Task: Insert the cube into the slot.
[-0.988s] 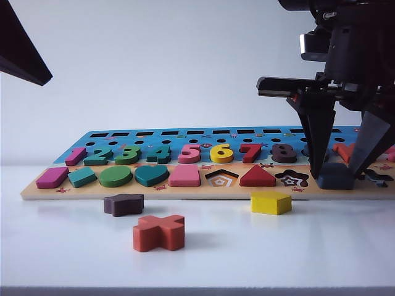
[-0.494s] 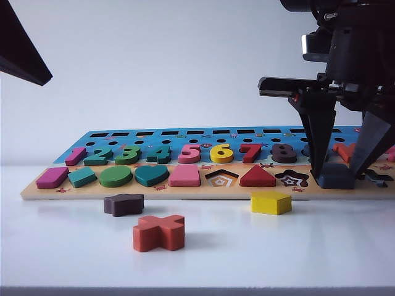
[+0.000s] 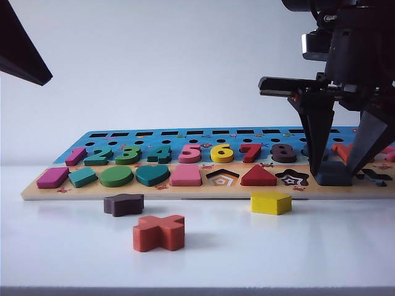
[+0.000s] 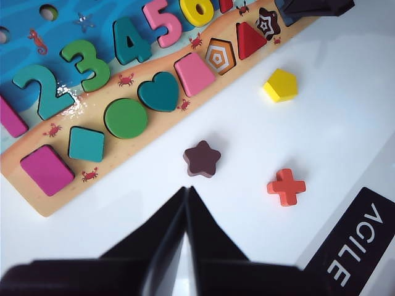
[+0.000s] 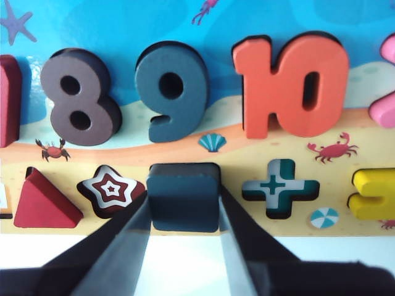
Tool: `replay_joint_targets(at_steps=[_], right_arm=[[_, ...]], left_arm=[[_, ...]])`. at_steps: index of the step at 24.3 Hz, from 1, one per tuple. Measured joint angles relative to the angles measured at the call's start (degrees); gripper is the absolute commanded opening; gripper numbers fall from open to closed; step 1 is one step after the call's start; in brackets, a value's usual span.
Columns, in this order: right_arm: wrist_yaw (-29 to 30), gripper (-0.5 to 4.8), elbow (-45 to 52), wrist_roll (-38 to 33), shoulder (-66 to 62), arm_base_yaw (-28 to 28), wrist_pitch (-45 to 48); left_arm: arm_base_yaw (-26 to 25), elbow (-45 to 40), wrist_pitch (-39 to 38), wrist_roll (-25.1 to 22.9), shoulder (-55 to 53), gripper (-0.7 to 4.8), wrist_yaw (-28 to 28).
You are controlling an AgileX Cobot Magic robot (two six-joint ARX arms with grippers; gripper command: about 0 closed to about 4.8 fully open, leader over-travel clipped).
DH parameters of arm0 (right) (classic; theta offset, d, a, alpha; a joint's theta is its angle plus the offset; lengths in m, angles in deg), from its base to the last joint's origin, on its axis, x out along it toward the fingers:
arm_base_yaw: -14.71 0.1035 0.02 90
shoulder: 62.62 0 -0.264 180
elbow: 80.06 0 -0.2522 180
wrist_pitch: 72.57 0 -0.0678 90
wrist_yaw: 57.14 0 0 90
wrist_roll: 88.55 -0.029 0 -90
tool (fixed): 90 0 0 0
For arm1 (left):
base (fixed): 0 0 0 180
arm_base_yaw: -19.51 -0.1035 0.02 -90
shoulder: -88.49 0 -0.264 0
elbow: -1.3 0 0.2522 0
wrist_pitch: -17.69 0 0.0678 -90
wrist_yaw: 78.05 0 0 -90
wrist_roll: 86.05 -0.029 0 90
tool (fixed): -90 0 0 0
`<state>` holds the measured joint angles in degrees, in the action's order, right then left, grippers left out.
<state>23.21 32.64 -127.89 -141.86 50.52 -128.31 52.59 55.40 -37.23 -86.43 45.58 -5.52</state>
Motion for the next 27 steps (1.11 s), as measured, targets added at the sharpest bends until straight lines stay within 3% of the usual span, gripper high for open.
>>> replay_joint_targets(at_steps=[5, 11, 18, 27], right_arm=[[0.0, 1.37, 0.0, 0.9, 0.0, 0.0, 0.0], [0.1, 1.69, 0.0, 1.8, 0.0, 0.0, 0.0], [0.4, 2.46, 0.0, 1.9, 0.0, 0.0, 0.1], [1.0, 2.53, 0.2, 1.9, 2.7, -0.1, 0.3]], left_arm=[[0.0, 0.0, 0.0, 0.0, 0.0, 0.1, 0.0], [0.0, 0.0, 0.0, 0.0, 0.0, 0.1, 0.0], [0.0, 0.0, 0.0, 0.0, 0.0, 0.1, 0.0], [0.0, 0.0, 0.0, 0.0, 0.0, 0.1, 0.0]])
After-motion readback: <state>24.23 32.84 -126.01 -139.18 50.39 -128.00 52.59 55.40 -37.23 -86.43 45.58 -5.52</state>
